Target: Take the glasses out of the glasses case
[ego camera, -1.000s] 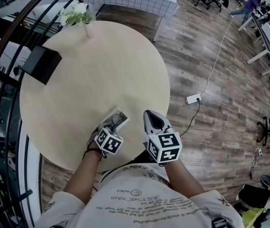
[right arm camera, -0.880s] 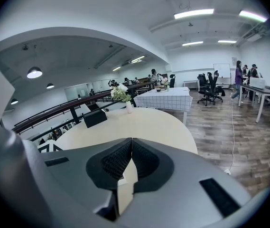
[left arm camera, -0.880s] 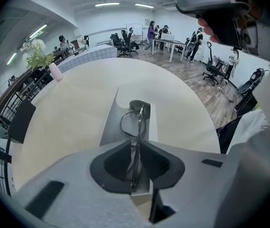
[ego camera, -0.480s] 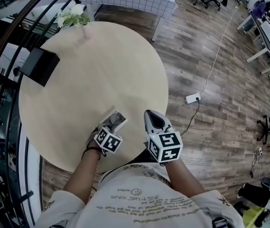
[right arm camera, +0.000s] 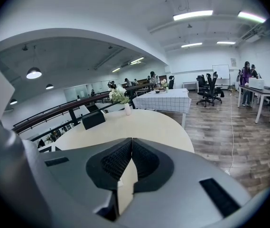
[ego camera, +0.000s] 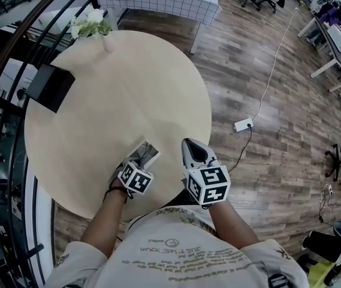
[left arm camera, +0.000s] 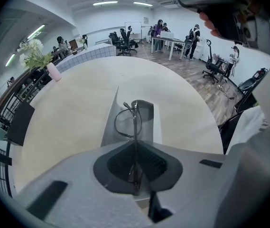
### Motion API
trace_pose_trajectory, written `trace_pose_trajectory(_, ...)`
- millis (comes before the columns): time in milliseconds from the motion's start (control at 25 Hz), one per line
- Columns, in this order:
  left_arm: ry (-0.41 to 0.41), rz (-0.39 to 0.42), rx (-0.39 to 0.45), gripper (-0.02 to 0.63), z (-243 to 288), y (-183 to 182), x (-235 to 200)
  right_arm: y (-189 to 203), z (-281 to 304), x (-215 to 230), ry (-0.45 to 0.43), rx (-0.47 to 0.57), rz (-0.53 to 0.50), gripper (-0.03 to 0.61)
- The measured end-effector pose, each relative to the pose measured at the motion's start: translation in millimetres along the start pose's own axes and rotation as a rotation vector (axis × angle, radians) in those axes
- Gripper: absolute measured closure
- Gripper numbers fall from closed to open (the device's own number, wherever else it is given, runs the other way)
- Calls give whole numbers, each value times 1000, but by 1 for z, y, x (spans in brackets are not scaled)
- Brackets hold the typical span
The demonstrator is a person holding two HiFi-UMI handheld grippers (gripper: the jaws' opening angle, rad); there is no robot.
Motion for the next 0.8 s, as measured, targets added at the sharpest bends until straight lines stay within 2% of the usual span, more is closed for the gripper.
trace_pose_trajectory(160, -23, -1, 34, 586, -9, -4, -14, -2, 7, -8, -6, 5, -6, 563)
trace_pose_trajectory(520, -7, 27, 97, 588, -37, -12, -12, -4, 3, -23, -15, 26, -21, 563)
trace_pose_trajectory(800, -10, -26, 183, 588, -66, -23, -20, -3, 5, -34, -35, 46, -31, 563)
Point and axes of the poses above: the fingertips, and each gripper's own axes: z forward along the fingers, x to its right, y out of its underside, the point moved 2 cm from there along -z, backward along the fingers, and after that the axes turned 12 degrees about -y, right-handed, at the moved point
